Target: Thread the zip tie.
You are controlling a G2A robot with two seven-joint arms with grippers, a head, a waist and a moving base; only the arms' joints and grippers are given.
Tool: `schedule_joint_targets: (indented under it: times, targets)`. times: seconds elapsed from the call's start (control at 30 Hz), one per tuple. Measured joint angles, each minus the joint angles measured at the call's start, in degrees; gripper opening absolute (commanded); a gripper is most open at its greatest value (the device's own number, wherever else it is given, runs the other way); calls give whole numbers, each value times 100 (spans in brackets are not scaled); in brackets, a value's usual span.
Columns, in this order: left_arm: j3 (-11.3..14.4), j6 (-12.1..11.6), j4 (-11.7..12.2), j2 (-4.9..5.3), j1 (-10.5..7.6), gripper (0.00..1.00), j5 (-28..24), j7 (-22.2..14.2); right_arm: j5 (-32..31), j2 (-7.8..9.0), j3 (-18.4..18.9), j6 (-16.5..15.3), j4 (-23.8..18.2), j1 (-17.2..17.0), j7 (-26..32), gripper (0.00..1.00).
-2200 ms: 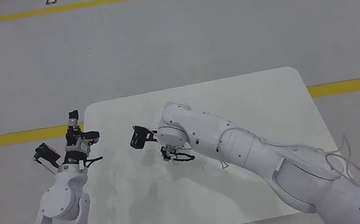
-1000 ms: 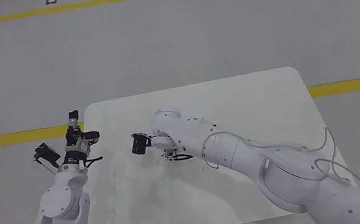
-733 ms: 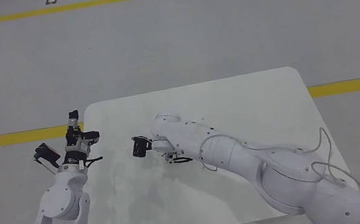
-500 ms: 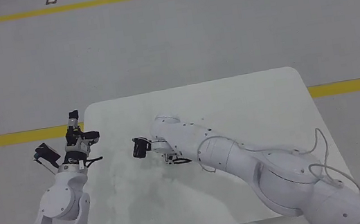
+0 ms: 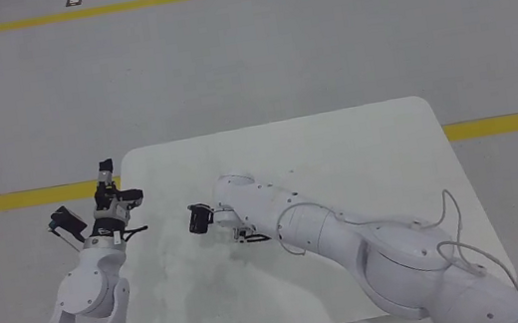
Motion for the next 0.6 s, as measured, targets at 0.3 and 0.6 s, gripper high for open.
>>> schedule_joint_targets:
  times: [0.3, 0.6]
  targets:
    - [0, 0, 0, 0, 0, 100, 0, 0, -57, -132, 0, 0, 229, 11, -128, 16]
    - [0, 0, 0, 0, 0, 100, 0, 0, -34, -224, 0, 0, 405, -20, -86, 23]
